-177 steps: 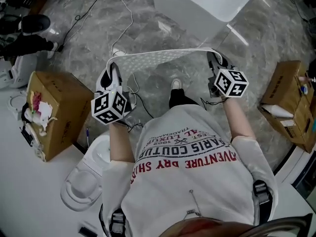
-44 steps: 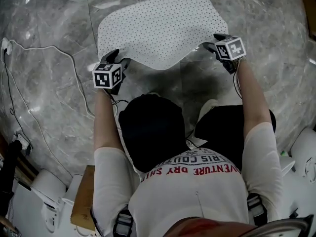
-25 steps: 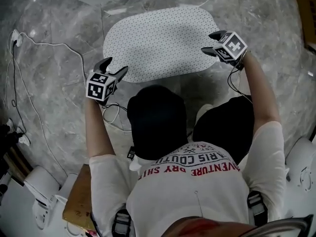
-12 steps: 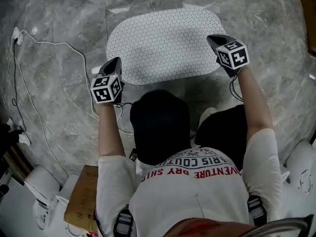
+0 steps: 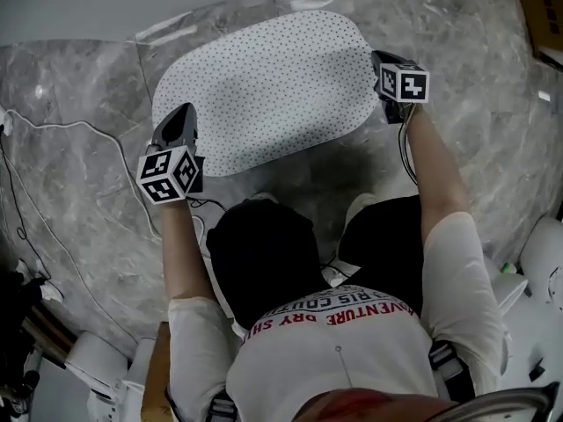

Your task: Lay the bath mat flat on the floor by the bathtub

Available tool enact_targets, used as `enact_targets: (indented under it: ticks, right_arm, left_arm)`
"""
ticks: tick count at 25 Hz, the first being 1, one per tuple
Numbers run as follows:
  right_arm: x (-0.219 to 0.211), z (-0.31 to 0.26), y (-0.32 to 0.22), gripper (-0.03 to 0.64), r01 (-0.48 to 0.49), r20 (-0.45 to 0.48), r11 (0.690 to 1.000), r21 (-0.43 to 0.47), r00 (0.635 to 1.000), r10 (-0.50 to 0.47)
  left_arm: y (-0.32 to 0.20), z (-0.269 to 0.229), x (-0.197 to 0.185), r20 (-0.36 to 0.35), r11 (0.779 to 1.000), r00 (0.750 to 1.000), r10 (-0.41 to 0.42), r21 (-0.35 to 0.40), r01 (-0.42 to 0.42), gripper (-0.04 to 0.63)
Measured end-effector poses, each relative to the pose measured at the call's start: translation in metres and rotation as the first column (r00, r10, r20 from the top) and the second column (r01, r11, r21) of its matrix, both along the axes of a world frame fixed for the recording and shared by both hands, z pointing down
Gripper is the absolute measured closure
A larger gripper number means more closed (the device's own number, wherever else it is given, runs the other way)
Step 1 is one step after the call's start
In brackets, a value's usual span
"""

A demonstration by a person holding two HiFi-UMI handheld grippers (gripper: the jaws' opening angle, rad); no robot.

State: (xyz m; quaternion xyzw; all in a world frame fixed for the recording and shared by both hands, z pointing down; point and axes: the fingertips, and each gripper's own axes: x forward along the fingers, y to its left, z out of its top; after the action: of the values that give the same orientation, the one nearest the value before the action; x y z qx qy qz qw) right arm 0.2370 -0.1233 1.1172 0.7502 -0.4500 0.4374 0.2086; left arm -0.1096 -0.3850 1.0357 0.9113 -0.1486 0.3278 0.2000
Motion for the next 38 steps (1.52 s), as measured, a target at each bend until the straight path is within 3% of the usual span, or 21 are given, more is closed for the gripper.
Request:
enact_targets:
  ticks: [5, 7, 8, 14, 16, 17, 18, 22, 26, 32, 38]
  right_arm:
    - [0.023, 0.047, 0.023, 0.606, -0.045, -0.008, 0.997, -0.064, 0.999, 0.044]
    - [0.026, 0.058, 0.024, 0.451, -0.042, 0.009, 0.997, -0.062, 0.999, 0.042]
    - [0.026, 0.062, 0.023, 0.445, -0.033, 0.011, 0.997, -0.064, 0.999, 0.033]
    - [0.021, 0.063, 0.017, 0.478, -0.003, 0.003, 0.998, -0.066, 1.000, 0.003]
    - [0.017, 0.058, 0.015, 0.514, 0.017, -0.009, 0.998, -0.064, 1.000, -0.018]
    - [0.014, 0.055, 0.015, 0.595, 0.032, -0.019, 0.998, -0.061, 0.999, -0.034]
    - [0.011, 0.052, 0.013, 0.606, 0.048, -0.027, 0.997, -0.054, 0.998, -0.050]
    - [-0.001, 0.051, 0.009, 0.604, 0.090, -0.028, 0.995, -0.047, 0.995, -0.091]
    - [0.003, 0.045, 0.019, 0.604, 0.043, -0.011, 0.999, -0.027, 0.999, -0.043]
    - [0.007, -0.019, 0.029, 0.604, 0.015, -0.024, 1.000, 0.023, 1.000, -0.014]
    - [-0.016, -0.178, 0.000, 0.607, 0.098, -0.057, 0.978, 0.184, 0.994, -0.089]
  left_arm:
    - [0.010, -0.002, 0.025, -0.008, 0.999, 0.999, 0.042, 0.007, -0.042, 0.584]
    - [0.013, -0.001, 0.032, -0.013, 0.998, 0.998, 0.056, 0.012, -0.055, 0.584]
    - [0.015, 0.001, 0.034, -0.013, 0.998, 0.998, 0.060, 0.013, -0.060, 0.584]
    - [0.023, 0.019, 0.039, 0.017, 0.997, 0.997, 0.073, 0.001, -0.073, 0.584]
    - [0.026, 0.020, 0.041, 0.020, 0.997, 0.997, 0.078, -0.001, -0.078, 0.584]
    - [0.028, 0.019, 0.044, 0.019, 0.997, 0.997, 0.080, -0.001, -0.080, 0.584]
    - [0.029, 0.019, 0.046, 0.015, 0.997, 0.997, 0.081, -0.001, -0.081, 0.584]
    - [0.032, 0.015, 0.052, -0.002, 0.997, 0.997, 0.080, 0.000, -0.080, 0.584]
    - [0.031, 0.011, 0.051, -0.009, 0.998, 0.998, 0.066, 0.007, -0.065, 0.584]
    - [0.030, -0.035, 0.054, -0.024, 0.999, 0.999, 0.032, 0.026, -0.031, 0.584]
    - [0.042, -0.162, 0.067, -0.065, 0.998, 0.998, 0.021, 0.063, -0.017, 0.584]
